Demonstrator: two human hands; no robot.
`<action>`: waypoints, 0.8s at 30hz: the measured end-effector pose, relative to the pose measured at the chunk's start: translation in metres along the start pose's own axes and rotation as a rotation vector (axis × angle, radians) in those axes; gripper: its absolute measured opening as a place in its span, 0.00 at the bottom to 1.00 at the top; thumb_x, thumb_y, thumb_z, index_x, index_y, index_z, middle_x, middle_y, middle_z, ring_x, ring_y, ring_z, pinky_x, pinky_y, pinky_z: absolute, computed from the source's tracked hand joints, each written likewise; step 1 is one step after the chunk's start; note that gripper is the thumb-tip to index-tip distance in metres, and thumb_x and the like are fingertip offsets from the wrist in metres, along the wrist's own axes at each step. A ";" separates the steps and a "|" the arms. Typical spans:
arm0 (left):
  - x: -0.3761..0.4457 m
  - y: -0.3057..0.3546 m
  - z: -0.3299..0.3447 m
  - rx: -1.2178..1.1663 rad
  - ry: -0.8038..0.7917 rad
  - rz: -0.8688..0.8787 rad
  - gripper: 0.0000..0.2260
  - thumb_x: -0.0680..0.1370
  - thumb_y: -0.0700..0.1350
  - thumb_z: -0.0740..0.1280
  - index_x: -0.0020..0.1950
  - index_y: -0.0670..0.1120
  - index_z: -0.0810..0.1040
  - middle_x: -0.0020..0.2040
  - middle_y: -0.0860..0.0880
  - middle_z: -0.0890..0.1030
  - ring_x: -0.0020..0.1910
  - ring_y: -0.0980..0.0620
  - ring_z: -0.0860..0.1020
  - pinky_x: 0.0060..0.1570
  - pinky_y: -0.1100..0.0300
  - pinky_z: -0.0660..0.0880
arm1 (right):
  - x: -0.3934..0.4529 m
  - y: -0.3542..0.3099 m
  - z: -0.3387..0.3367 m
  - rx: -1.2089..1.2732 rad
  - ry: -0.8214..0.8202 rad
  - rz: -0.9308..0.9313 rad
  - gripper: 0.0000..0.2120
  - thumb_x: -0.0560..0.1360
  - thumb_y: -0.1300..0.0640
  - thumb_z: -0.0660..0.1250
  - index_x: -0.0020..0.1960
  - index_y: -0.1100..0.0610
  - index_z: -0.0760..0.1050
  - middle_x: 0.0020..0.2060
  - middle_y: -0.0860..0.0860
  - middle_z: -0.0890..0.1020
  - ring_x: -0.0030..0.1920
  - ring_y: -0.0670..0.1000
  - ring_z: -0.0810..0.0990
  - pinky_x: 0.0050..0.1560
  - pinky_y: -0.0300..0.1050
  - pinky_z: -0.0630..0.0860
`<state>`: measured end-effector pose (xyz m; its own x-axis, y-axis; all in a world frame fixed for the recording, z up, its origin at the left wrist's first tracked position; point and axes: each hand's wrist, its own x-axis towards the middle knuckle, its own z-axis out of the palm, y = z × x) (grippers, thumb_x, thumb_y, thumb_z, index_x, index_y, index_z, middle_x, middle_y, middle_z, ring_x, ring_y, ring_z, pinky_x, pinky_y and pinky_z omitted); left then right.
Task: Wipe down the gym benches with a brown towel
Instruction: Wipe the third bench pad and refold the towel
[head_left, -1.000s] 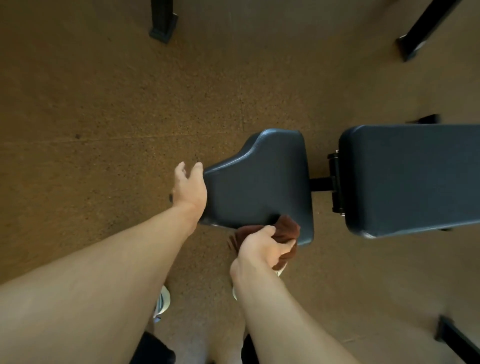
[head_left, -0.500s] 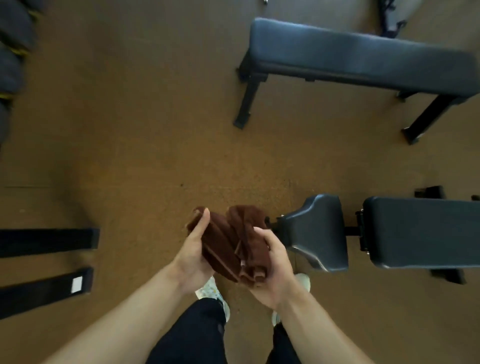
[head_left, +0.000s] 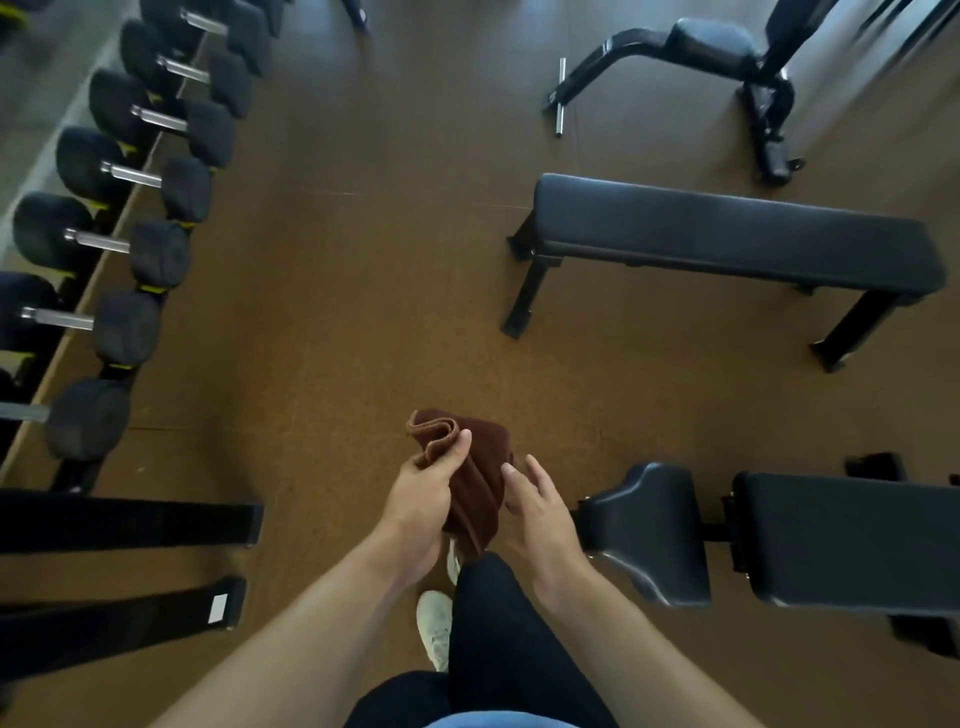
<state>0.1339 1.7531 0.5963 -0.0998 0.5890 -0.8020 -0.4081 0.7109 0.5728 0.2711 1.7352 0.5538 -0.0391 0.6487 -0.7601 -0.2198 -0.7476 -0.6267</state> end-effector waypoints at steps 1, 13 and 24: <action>0.002 0.009 0.002 0.026 -0.017 0.015 0.14 0.79 0.53 0.71 0.59 0.47 0.84 0.50 0.48 0.89 0.53 0.46 0.86 0.48 0.51 0.79 | 0.004 -0.005 0.003 0.005 -0.017 -0.022 0.51 0.63 0.29 0.79 0.81 0.38 0.62 0.74 0.47 0.76 0.73 0.52 0.75 0.76 0.61 0.70; 0.098 0.130 0.082 0.787 -0.143 0.315 0.06 0.80 0.53 0.65 0.50 0.57 0.82 0.50 0.50 0.85 0.49 0.51 0.84 0.53 0.45 0.82 | 0.084 -0.182 0.014 -0.602 -0.014 -0.377 0.22 0.70 0.28 0.72 0.53 0.43 0.78 0.52 0.41 0.82 0.56 0.40 0.79 0.57 0.39 0.76; 0.159 0.207 0.174 0.870 -0.276 0.418 0.24 0.72 0.50 0.80 0.65 0.62 0.77 0.52 0.59 0.85 0.54 0.59 0.83 0.58 0.58 0.80 | 0.147 -0.302 -0.012 0.061 0.136 -0.184 0.07 0.82 0.54 0.71 0.57 0.55 0.82 0.48 0.51 0.89 0.52 0.51 0.88 0.61 0.54 0.83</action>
<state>0.1911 2.0609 0.6165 0.1755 0.8456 -0.5041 0.4278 0.3957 0.8127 0.3438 2.0543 0.6289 0.1383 0.7448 -0.6528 -0.2696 -0.6059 -0.7485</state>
